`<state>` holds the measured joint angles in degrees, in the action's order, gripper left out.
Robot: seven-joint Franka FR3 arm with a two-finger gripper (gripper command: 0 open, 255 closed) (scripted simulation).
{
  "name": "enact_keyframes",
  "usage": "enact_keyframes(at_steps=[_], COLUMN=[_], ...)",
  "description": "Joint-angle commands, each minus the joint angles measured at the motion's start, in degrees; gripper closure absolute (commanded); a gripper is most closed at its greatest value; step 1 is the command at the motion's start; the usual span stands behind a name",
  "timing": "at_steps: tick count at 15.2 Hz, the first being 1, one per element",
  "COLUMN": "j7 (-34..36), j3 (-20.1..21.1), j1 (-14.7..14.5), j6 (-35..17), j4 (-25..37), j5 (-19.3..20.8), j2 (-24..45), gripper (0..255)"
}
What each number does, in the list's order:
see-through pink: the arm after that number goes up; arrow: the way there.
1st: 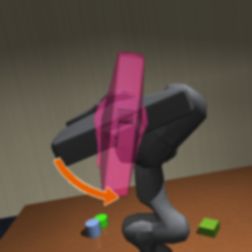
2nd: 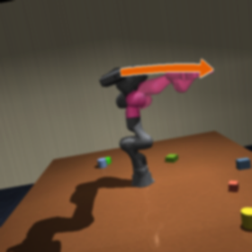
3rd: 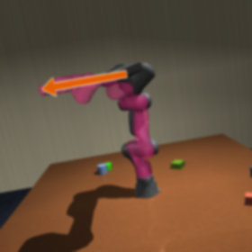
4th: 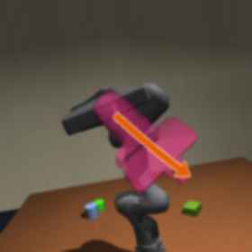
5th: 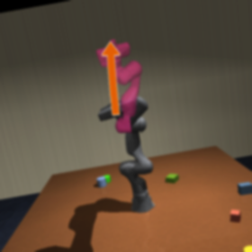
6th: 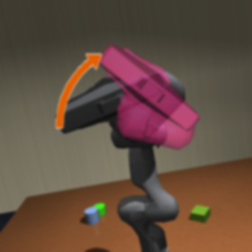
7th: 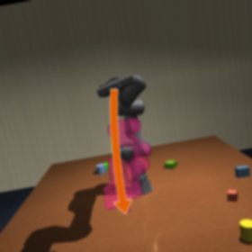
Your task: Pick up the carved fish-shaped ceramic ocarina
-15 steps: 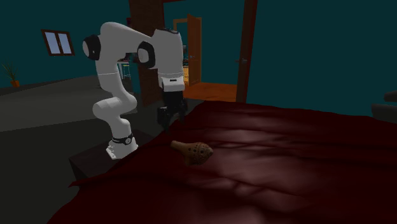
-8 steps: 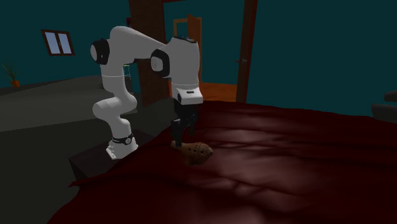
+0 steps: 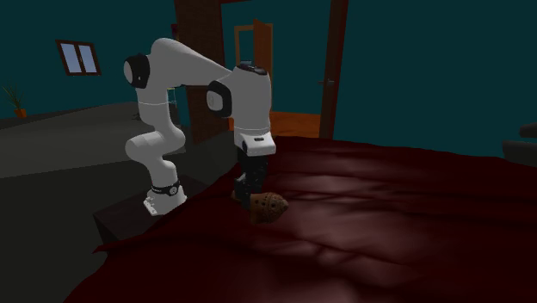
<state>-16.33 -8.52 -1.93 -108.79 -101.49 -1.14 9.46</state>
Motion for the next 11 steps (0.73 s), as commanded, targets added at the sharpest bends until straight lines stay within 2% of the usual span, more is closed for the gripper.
enact_keyframes(at_steps=[1,9,11], j7=[-0.01,-0.06,-0.03], j3=[0.01,-0.01,-0.03], j1=[0.0,0.03,0.02], j6=[-0.12,-0.11,1.35], j4=[-0.03,0.01,1.19], j5=[-0.02,-0.03,0.02], j2=[0.1,0.13,-0.15], gripper=[255,255,255])
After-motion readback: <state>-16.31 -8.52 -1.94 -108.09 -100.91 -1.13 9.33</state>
